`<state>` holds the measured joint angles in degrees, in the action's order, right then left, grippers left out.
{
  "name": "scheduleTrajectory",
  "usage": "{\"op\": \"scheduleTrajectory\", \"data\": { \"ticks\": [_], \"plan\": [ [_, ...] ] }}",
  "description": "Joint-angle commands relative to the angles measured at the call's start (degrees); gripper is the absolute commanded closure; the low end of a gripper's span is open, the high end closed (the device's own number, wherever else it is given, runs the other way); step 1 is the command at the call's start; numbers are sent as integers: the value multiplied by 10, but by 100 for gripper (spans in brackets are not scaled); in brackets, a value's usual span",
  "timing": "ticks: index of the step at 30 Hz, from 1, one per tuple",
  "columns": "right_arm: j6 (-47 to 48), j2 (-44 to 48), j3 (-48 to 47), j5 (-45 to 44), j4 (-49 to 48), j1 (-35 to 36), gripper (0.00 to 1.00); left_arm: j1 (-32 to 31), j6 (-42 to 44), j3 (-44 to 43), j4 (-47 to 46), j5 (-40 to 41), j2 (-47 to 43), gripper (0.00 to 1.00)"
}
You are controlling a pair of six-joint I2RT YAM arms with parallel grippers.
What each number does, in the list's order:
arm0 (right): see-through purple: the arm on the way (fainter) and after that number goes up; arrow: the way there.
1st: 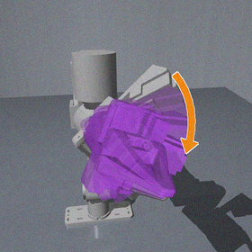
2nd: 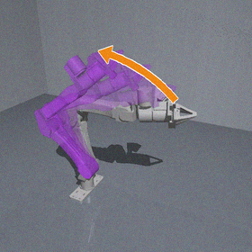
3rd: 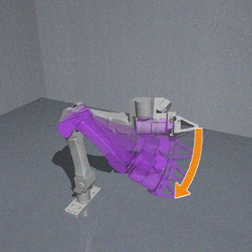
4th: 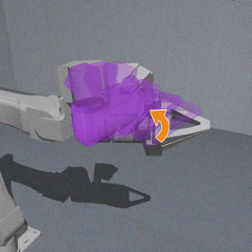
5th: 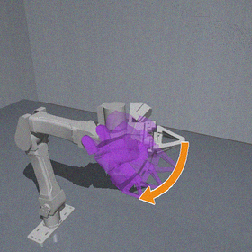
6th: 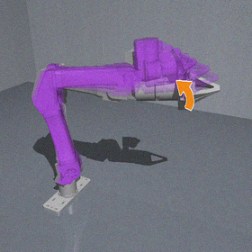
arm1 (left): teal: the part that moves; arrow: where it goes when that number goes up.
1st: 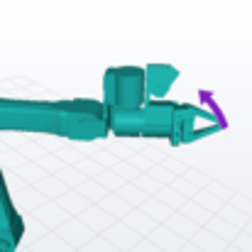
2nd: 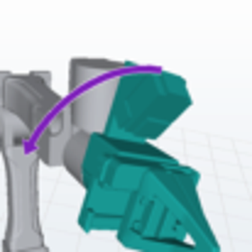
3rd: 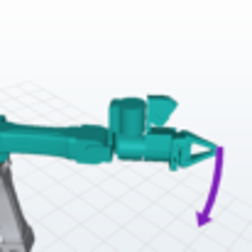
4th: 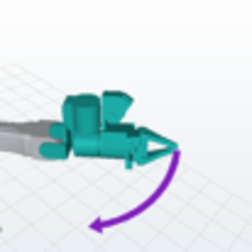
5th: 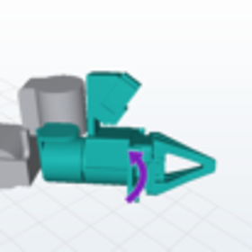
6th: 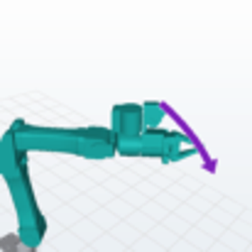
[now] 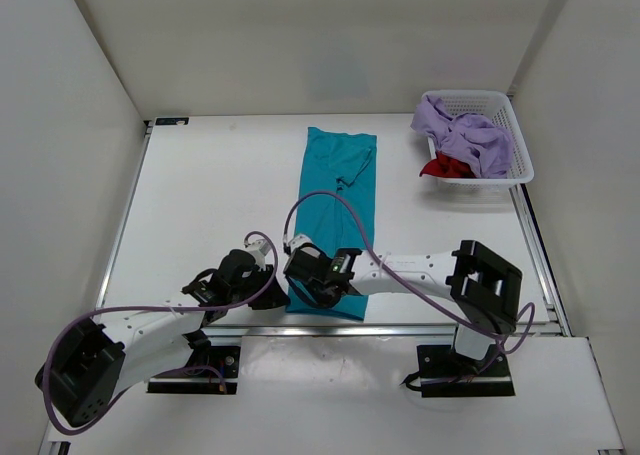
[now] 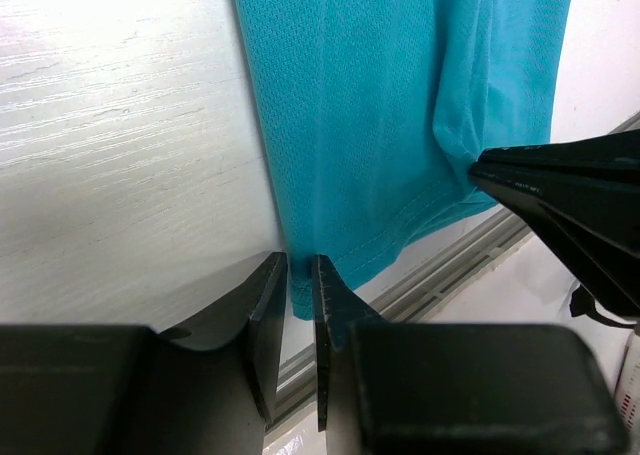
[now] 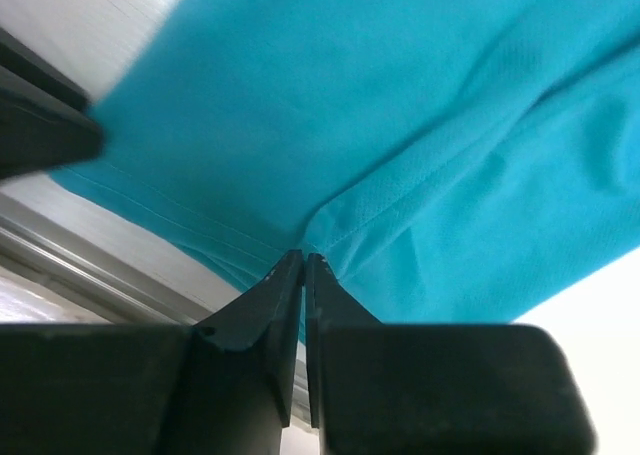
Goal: Fold and stack the t-shirts
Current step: Rotate the tshirt 90 degrees, then grab the bottom of the folded rectangular tshirt with both arms
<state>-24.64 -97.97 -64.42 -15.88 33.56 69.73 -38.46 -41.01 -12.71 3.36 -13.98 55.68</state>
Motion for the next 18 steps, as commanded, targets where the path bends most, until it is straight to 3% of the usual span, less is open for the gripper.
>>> {"op": "scheduleTrajectory", "data": {
  "ticks": [1,8,11,14,18],
  "plan": [
    [-35,34,28,-24,6,1,96,-1,-2,3,-12,-6,-11,72],
    [-111,110,121,-17,-18,-2,96,3,-1,-2,-8,-1,-8,72],
    [-142,146,158,-8,-45,-4,92,-1,1,-3,-4,-1,-11,72],
    [-155,173,198,22,-74,-13,87,7,7,-6,4,-3,-15,72],
    [-167,227,239,57,-115,-32,67,8,8,-10,17,-3,-26,71]
  ]
}}
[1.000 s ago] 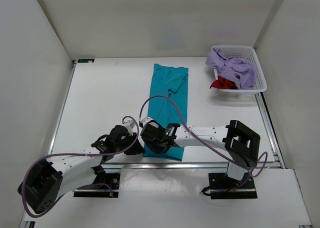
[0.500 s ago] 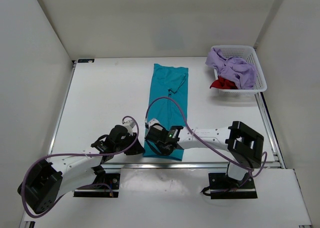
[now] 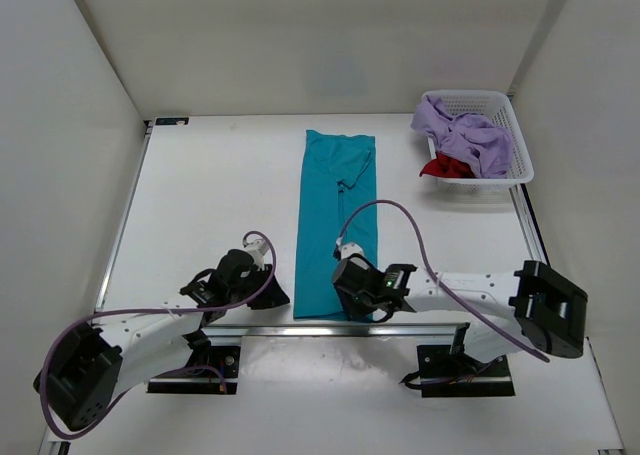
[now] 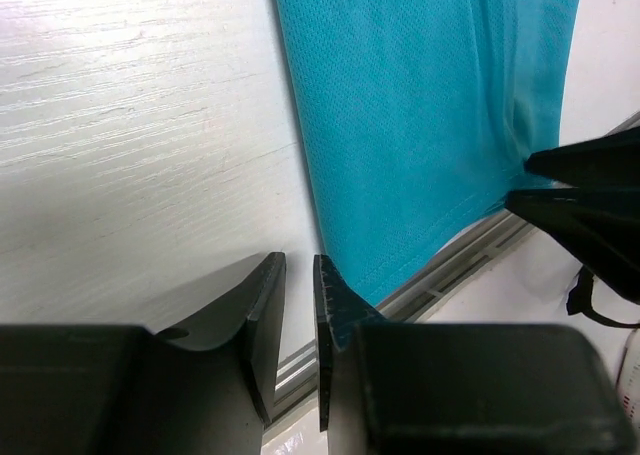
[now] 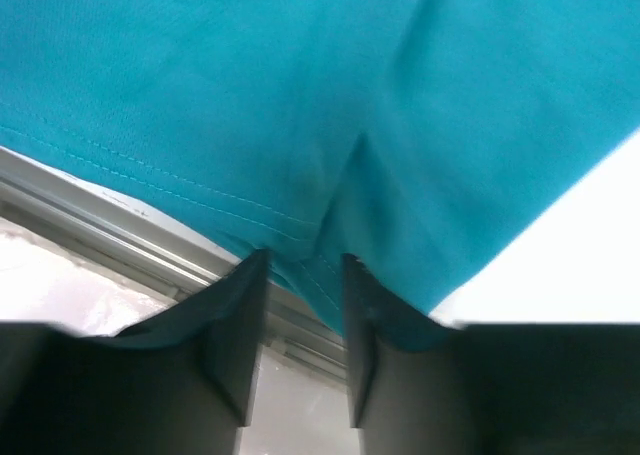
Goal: Fold and stack the t-shirts
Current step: Grab the bottom of the folded rectangular tshirt with both arms
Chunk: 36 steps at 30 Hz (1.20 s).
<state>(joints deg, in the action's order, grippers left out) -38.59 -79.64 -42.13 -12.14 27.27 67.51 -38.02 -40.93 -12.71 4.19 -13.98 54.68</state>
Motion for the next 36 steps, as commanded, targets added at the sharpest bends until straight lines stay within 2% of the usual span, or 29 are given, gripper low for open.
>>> {"op": "scheduleTrajectory", "data": {
  "ticks": [1,5,9,13,19,22,25,28,30,33,36],
  "plan": [
    [-27,57,22,16,-55,-18,63,6,10,-11,13,-2,-18,70],
    [-44,174,87,57,-105,-58,56,-29,27,-36,45,8,-6,64],
    [-80,257,186,134,-128,-135,57,-47,37,-52,57,11,23,57],
    [-101,293,230,150,-110,-154,57,-54,38,-51,49,-9,45,47],
    [-104,291,250,193,-124,-177,57,-66,30,-57,27,-5,73,44],
    [-109,288,255,200,-131,-174,62,-75,29,-59,19,-4,87,49],
    [-107,281,259,213,-142,-175,77,-77,20,-60,13,-8,94,59],
    [-105,280,256,207,-143,-171,91,-79,18,-56,7,-6,92,73],
    [-100,286,253,209,-146,-173,99,-78,14,-51,0,-9,89,89],
    [-122,296,249,207,-129,-157,100,-83,5,-49,6,-31,69,100],
    [-148,316,237,182,-93,-98,100,-89,-20,-29,58,-30,10,100]
  ]
}}
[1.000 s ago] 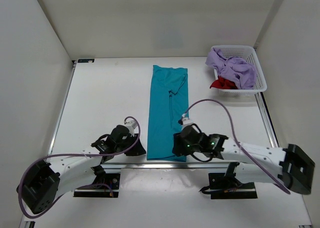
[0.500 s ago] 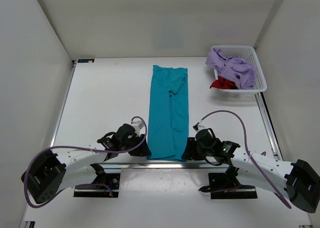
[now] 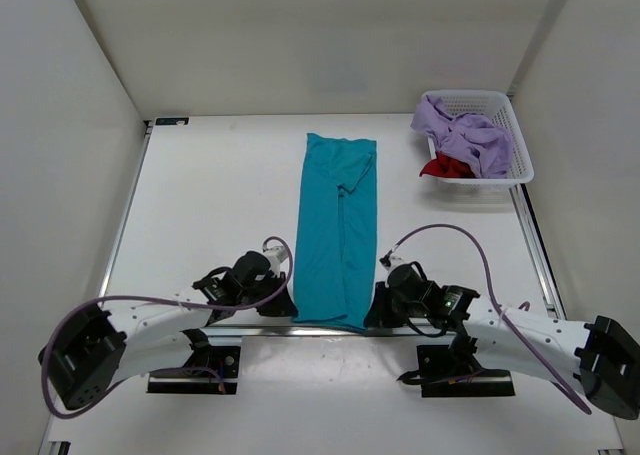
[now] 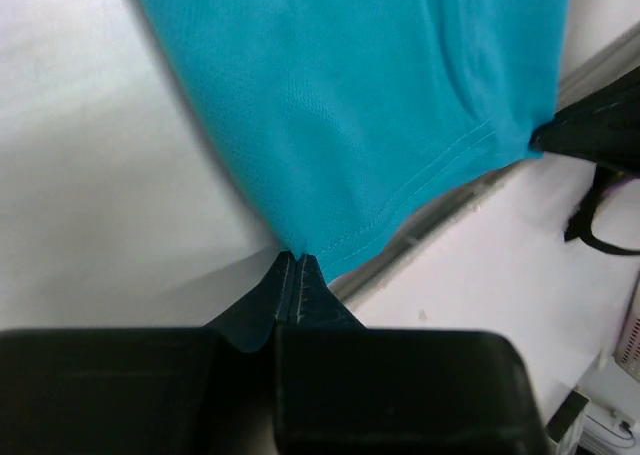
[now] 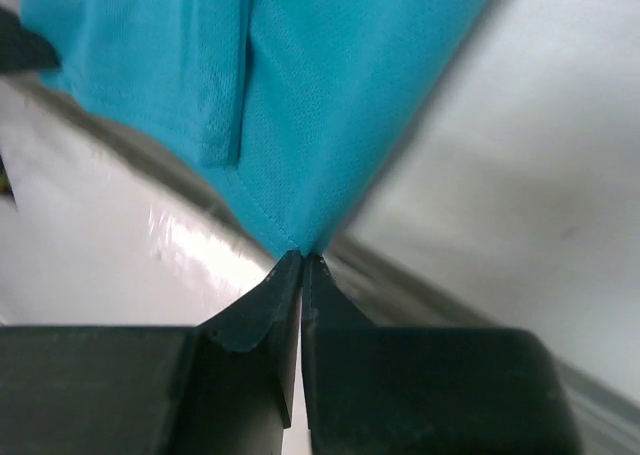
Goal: Fold and stack the t-shirts
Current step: Grab the bottom of the folded rectangular tshirt with both arms, then fold the folded rectangular tshirt in 1/3 of the way
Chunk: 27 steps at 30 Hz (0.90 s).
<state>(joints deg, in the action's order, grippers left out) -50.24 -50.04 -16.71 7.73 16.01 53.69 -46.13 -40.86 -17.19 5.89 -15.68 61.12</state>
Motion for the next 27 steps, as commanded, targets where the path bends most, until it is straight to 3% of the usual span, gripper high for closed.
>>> {"op": "scheduleTrajectory", "data": {
  "ticks": [1,4,6,13,19,27],
  "plan": [
    [-34,24,-25,-31,36,46,100,-10,-25,10,52,-8,-66,100],
    [15,30,-63,-16,61,-9,99,30,-12,-30,90,-14,-105,100],
    [81,19,-96,17,59,-100,100,57,7,-90,94,-1,-92,100],
    [243,-111,-227,80,48,-299,100,122,63,-256,50,24,91,100],
    [277,-248,-323,78,-8,-372,100,199,84,-371,23,21,241,100],
    [291,-391,-417,106,-62,-417,100,233,89,-499,31,27,399,100]
  ]
}}
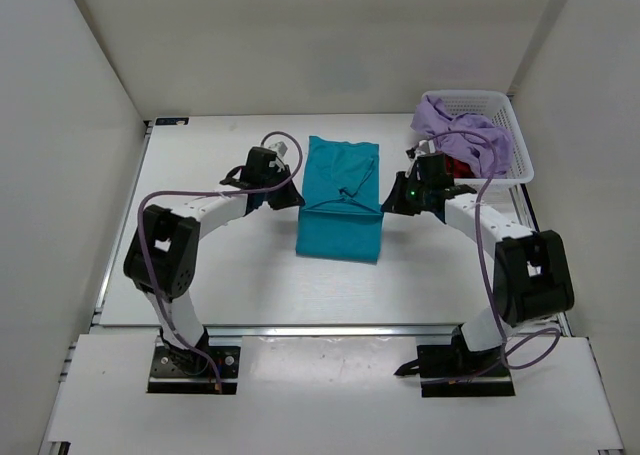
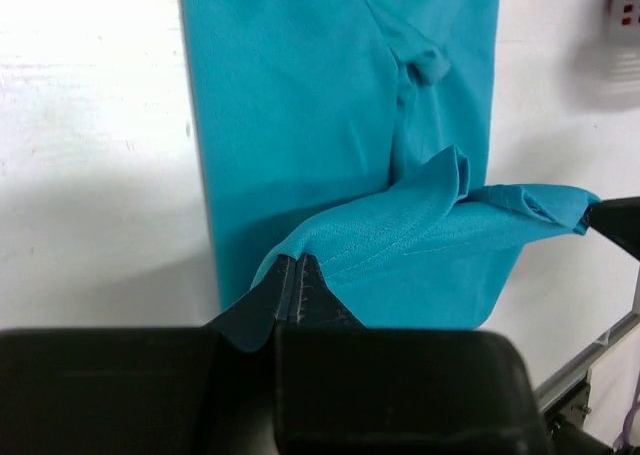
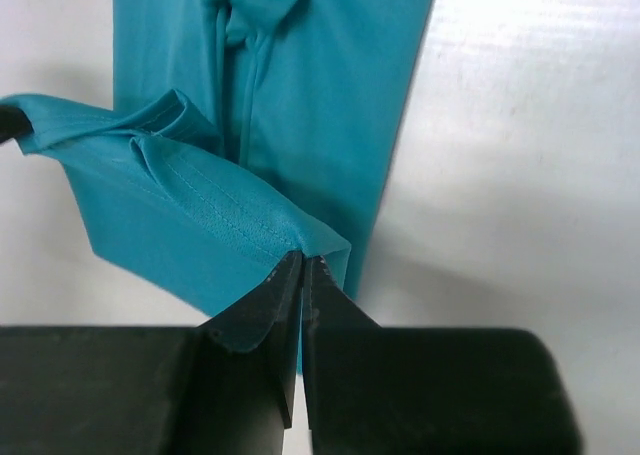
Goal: Fold and stack the t-shirts
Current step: Fold the folded rectangular tshirt in 1/3 of the way
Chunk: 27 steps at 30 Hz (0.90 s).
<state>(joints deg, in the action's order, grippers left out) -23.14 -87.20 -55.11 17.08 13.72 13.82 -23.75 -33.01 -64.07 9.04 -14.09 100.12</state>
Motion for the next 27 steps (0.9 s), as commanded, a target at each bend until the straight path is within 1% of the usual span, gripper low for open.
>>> {"op": "scheduleTrajectory", "data": {
  "ticks": [1,6,8,10,11,12,13,14,15,16,17,18,20,21,22,23,24,25,26,27],
  "plan": [
    [19,-34,-37,16,-45,-23,100,12,11,-42,-2,8,17,100],
    [27,-127,-101,27,-46,-32,100,19,6,-104,1,12,87,100],
    [29,-150,-118,32,-44,-35,100,25,4,-123,-2,11,111,97],
    [27,-174,-134,30,-50,-35,100,30,-3,-133,-13,8,129,87],
    [22,-188,-142,31,-48,-34,100,30,-5,-135,-14,8,130,84],
    [25,-193,-153,29,-48,-36,98,29,-5,-133,-20,13,131,75],
    [22,-198,-159,30,-49,-32,92,34,-12,-130,-21,10,125,68],
    [19,-196,-160,31,-49,-35,85,38,-18,-118,-41,7,121,65],
    [23,-192,-167,32,-47,-33,76,40,-29,-106,-57,4,106,60],
    [19,-185,-171,33,-47,-36,72,41,-35,-91,-66,-1,89,58],
    [20,-171,-172,25,-43,-31,66,42,-42,-84,-79,1,77,59],
    [15,-155,-168,11,-40,-30,61,40,-45,-70,-82,5,54,60],
    [3,-124,-138,-4,-51,-26,57,27,-51,-31,-107,17,-5,67],
    [-8,-102,-123,-9,-61,-19,56,20,-68,6,-133,16,-21,67],
    [-19,-91,-99,-17,-66,-14,56,8,-79,46,-146,7,-47,67],
    [-24,-62,-64,-27,-81,5,56,-6,-90,82,-171,3,-63,68],
    [-27,-50,-55,-33,-92,12,61,-26,-90,92,-183,1,-70,68],
    [-30,-35,-30,-48,-91,27,69,-41,-93,112,-189,10,-75,67],
    [-29,-33,-8,-52,-95,31,74,-45,-91,129,-192,11,-74,68],
    [-29,-19,5,-49,-106,42,81,-55,-86,133,-191,13,-69,69]
  ]
}}
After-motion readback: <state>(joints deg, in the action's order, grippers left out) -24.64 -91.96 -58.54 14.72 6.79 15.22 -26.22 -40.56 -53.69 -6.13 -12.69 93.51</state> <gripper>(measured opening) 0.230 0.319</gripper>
